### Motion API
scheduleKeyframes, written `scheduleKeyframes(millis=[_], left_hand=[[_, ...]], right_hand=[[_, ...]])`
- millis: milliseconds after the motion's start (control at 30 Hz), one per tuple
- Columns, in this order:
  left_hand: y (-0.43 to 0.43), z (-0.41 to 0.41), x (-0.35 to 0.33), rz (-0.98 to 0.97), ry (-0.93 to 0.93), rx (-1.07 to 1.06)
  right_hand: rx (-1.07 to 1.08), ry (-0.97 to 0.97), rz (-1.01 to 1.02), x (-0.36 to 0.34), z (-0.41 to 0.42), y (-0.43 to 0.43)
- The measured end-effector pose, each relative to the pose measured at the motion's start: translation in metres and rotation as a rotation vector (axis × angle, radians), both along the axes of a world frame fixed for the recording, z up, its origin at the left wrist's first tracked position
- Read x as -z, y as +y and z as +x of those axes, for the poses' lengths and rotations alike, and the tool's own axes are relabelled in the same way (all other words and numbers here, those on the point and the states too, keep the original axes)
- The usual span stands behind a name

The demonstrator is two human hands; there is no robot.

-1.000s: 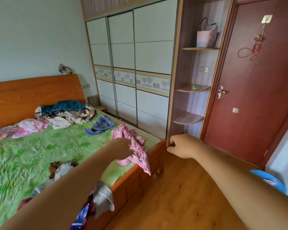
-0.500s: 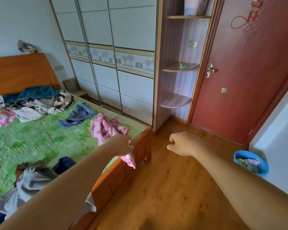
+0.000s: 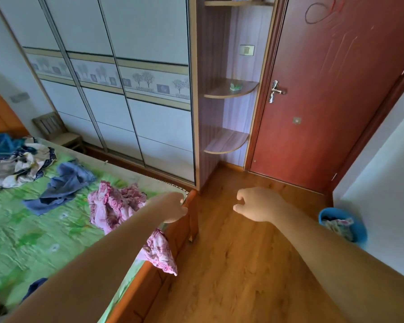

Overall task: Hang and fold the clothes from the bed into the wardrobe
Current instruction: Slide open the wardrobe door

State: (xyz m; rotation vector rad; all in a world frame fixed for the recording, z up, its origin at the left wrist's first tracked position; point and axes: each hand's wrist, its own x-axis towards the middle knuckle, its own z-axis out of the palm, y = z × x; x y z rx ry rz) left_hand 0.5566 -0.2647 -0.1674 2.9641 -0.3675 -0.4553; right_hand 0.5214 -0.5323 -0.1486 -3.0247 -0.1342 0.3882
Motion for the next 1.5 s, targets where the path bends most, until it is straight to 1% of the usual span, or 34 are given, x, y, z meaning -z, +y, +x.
scheduleKeyframes(millis=[133,367,567,733,933,1133,1233,1400,1500], left_hand=[[-0.016,0.06,0.005,0.019,-0.008,0.035],[-0.064,0.169,0.022,0.032,-0.002,0.001],[-0.107,0.267,0.024,0.035,0.019,-0.11],[-0.122,0.331,0.029,0.014,0.031,-0.203],[-0.107,0.41,0.041,0.006,0.053,-0.31],[-0.07,0.506,0.056,-0.03,0.066,-0.386],[-0.044,0.557,0.052,-0.052,0.063,-0.442],[-0.003,0.633,0.037,-0.014,0.047,-0.515],[0.019,0.668,0.033,-0.005,0.057,-0.551]], right_hand=[[0.015,-0.009,0.02,0.007,0.057,-0.018],[-0.029,0.045,0.079,0.027,0.178,-0.064],[-0.113,0.034,0.08,0.025,0.292,-0.111],[-0.205,0.034,0.042,0.019,0.38,-0.124],[-0.32,0.066,0.054,0.03,0.481,-0.101],[-0.401,0.082,0.055,0.043,0.597,-0.053],[-0.442,0.102,0.045,0.036,0.658,-0.02],[-0.471,0.073,0.073,0.025,0.747,0.028],[-0.529,0.084,0.078,0.024,0.793,0.051]])
